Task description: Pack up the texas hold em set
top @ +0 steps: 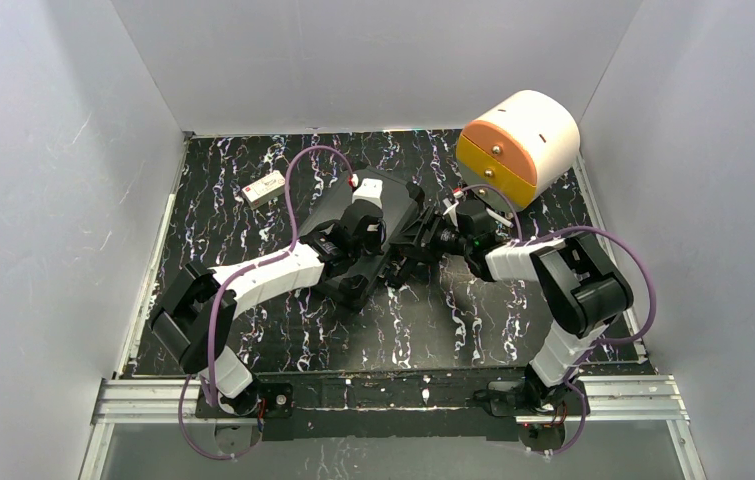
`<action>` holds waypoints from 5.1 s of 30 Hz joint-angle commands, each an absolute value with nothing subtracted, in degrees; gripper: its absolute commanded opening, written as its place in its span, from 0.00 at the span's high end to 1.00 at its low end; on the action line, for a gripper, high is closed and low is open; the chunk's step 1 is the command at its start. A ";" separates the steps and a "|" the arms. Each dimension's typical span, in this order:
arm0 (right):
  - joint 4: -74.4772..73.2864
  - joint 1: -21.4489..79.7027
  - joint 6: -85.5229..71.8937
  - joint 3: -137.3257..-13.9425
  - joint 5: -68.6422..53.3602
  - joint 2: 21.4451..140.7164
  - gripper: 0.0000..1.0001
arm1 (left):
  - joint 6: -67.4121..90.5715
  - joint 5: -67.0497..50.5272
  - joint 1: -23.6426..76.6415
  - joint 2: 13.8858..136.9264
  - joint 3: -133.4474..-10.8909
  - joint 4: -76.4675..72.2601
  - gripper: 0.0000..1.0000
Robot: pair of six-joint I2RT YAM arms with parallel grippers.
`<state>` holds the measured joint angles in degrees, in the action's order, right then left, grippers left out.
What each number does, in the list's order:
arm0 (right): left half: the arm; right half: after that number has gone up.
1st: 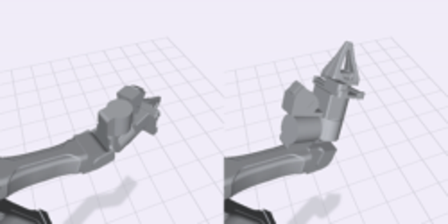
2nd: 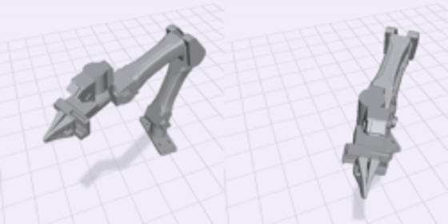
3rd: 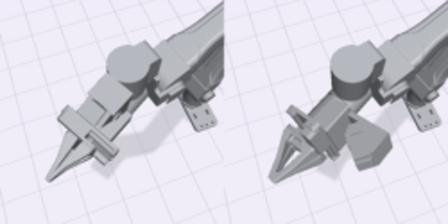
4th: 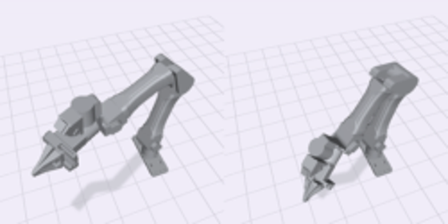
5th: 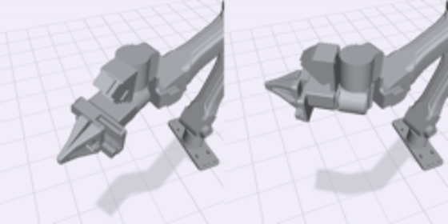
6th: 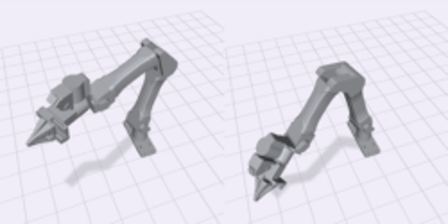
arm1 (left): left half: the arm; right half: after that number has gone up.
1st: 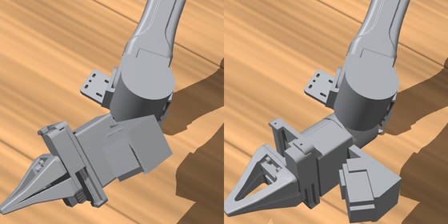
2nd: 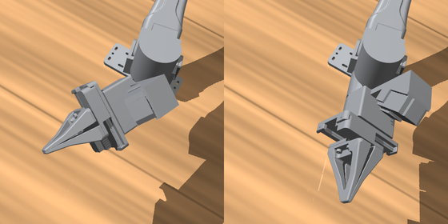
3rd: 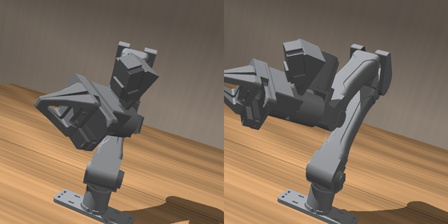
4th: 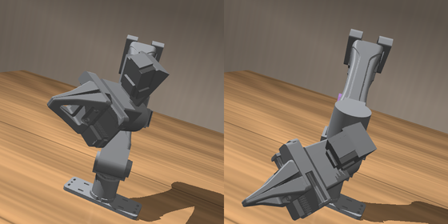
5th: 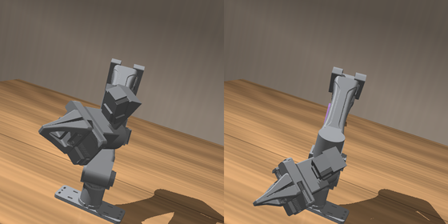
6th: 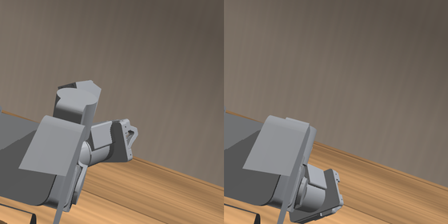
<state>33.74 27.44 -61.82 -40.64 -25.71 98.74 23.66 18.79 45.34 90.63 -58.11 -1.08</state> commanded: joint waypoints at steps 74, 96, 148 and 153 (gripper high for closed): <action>35.82 28.70 -66.24 -45.89 -25.90 98.32 0.18 | 26.19 23.99 43.86 90.12 -51.18 16.10 1.00; 7.02 32.59 -58.80 -58.46 -14.77 95.57 0.42 | 26.47 21.53 43.86 88.04 -48.72 13.29 1.00; 3.32 31.82 -55.15 -47.17 -5.88 90.02 0.37 | 17.41 5.23 37.35 94.27 -57.05 10.21 0.88; 7.82 31.60 -56.80 -45.75 -9.51 91.27 0.36 | 18.45 7.75 37.88 95.01 -55.57 11.40 0.90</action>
